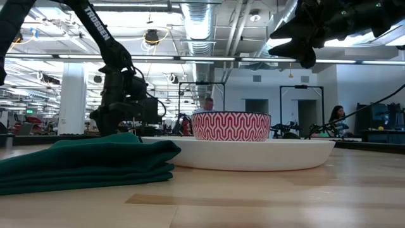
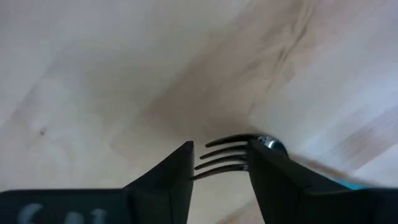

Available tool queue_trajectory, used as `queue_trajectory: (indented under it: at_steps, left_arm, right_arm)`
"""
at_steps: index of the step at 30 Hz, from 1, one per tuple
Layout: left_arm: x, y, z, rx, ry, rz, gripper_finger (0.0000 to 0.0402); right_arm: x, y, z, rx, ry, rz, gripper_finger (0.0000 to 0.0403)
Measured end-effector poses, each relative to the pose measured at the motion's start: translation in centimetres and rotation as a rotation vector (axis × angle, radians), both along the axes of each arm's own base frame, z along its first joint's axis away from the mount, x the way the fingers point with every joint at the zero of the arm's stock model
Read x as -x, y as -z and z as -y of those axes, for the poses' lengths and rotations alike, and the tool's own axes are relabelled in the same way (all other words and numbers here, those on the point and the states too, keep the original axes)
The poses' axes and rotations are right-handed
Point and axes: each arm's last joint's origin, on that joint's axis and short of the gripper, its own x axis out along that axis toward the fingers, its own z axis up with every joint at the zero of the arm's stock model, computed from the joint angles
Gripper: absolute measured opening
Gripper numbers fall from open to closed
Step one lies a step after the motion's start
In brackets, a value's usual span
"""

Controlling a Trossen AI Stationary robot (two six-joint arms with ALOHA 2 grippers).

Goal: Set table place
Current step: Put the blue fork to the right of the white plate

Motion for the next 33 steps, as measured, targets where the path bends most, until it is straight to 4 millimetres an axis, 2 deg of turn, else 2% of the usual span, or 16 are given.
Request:
queue_trajectory:
  at_steps: [9, 15, 22, 27, 33]
  left_arm:
    - [0.4, -0.1, 0.1, 0.038, -0.002, 0.001, 0.0079]
    - [0.2, -0.2, 0.2, 0.121, -0.016, 0.130, 0.0012]
    - [-0.3, -0.9, -0.4, 0.121, -0.030, 0.207, 0.0002]
    - [-1.1, -2.5, -1.8, 0.048, -0.018, 0.262, 0.0001]
    - [-3.0, -6.5, -3.8, -0.028, 0.019, 0.450, 0.0002]
  right_arm:
    - [0.0, 0.0, 0.0, 0.000, 0.000, -0.005, 0.0249]
    - [0.0, 0.1, 0.0, 0.000, 0.001, -0.005, 0.0249]
    - [0.1, 0.3, 0.0, -0.003, 0.001, -0.028, 0.0249]
    - [0.1, 0.3, 0.0, -0.003, 0.002, -0.029, 0.0249]
    - [0.1, 0.2, 0.3, -0.002, 0.019, -0.027, 0.0249]
